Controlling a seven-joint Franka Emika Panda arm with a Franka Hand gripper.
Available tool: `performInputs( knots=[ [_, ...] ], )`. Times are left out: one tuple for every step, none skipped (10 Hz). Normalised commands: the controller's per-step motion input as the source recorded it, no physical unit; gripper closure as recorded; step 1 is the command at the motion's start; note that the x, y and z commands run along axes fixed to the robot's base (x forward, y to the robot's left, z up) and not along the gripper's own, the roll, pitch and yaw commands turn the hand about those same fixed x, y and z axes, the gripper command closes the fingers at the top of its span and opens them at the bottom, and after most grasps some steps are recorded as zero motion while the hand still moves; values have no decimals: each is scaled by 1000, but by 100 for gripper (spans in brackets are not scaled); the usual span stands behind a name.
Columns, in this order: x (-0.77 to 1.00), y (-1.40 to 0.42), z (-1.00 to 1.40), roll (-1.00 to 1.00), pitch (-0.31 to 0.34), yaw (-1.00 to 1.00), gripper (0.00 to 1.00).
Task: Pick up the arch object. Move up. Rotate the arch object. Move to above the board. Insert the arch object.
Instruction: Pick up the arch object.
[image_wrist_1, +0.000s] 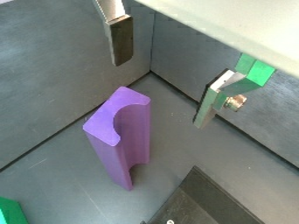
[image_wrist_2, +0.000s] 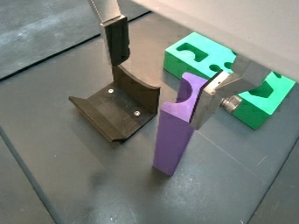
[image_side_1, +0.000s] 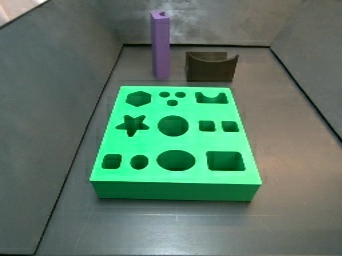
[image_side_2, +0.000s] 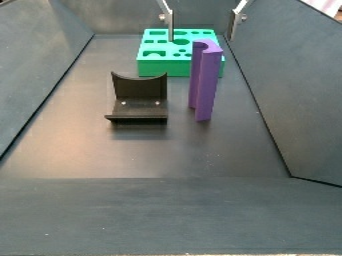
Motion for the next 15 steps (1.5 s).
performInputs(
  knots=[
    [23,9,0,-109,0,71,0],
    [60,0,0,-34,1,0,0],
    [334,66,-91,0,93,-354,0],
    [0,0,-143,9,23,-1000,0],
    [-9,0,-180,26,41,-1000,0],
    [-23,0,-191,40,33,-1000,0],
    [-26,0,-194,47,24,-1000,0],
    [-29,0,-211,51,16,-1000,0],
    [-29,0,-234,57,0,-1000,0],
    [-29,0,-234,53,0,-1000,0],
    [-31,0,-240,60,0,-1000,0],
    [-26,0,-249,57,0,-1000,0],
    [-14,0,-266,54,0,-1000,0],
    [0,0,-317,33,0,-1000,0],
    [0,0,-360,19,0,-1000,0]
  ],
)
